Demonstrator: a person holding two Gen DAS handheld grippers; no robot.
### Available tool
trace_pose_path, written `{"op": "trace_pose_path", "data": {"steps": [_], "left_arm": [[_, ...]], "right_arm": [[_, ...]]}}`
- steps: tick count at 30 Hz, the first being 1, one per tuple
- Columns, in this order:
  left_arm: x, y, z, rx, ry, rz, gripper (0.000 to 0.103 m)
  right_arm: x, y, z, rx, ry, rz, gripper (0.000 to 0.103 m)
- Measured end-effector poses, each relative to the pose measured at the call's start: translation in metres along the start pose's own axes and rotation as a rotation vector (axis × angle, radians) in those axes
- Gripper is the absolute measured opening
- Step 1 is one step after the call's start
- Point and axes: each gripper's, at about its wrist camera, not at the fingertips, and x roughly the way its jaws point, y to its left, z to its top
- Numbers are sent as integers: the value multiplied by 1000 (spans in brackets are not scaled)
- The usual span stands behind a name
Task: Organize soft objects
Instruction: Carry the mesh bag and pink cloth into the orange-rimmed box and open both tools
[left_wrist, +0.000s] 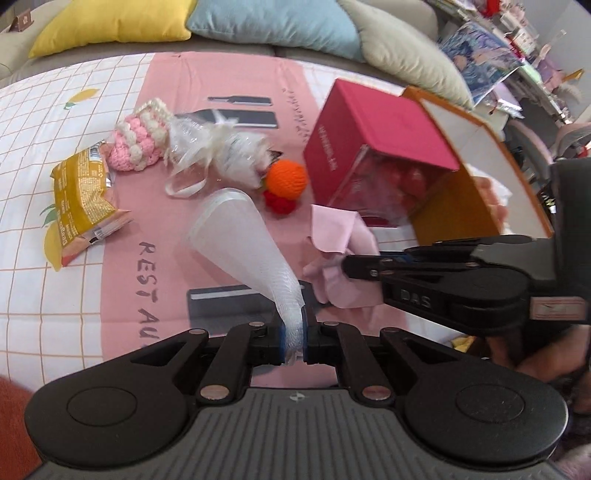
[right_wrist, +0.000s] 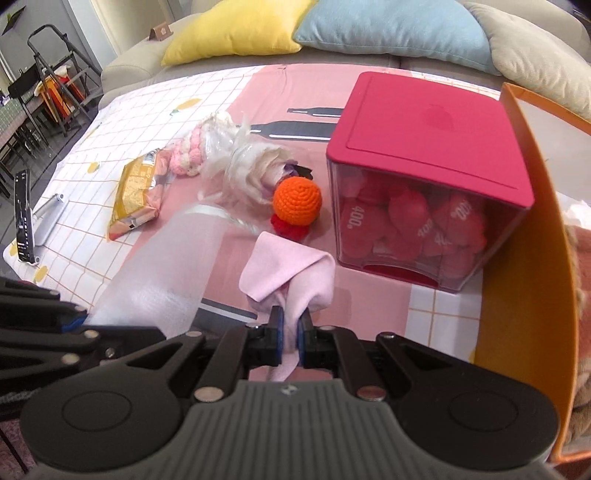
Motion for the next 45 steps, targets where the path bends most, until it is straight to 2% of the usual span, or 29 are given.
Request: {"op": "trace_pose_path", "data": {"steps": [13, 24, 35, 41, 45], "left_arm": [[-51, -33, -1, 41, -169, -37, 7], [-71, -72, 25, 118, -264, -136, 7], [-52, -141, 69, 312, -300, -215, 7], [-25, -175, 91, 387, -272, -244, 7], [-5, -192, 100, 432, -240, -225, 7]], "right_arm": [[-71, -5, -9, 22, -167, -13, 5], [-121, -50, -17, 133, -273, -101, 5], [-153, -111, -3, 173, -360, -235, 5], [-157, -146, 4, 195, -370, -299, 5], [-152, -172, 7, 210, -349, -339, 6]]}}
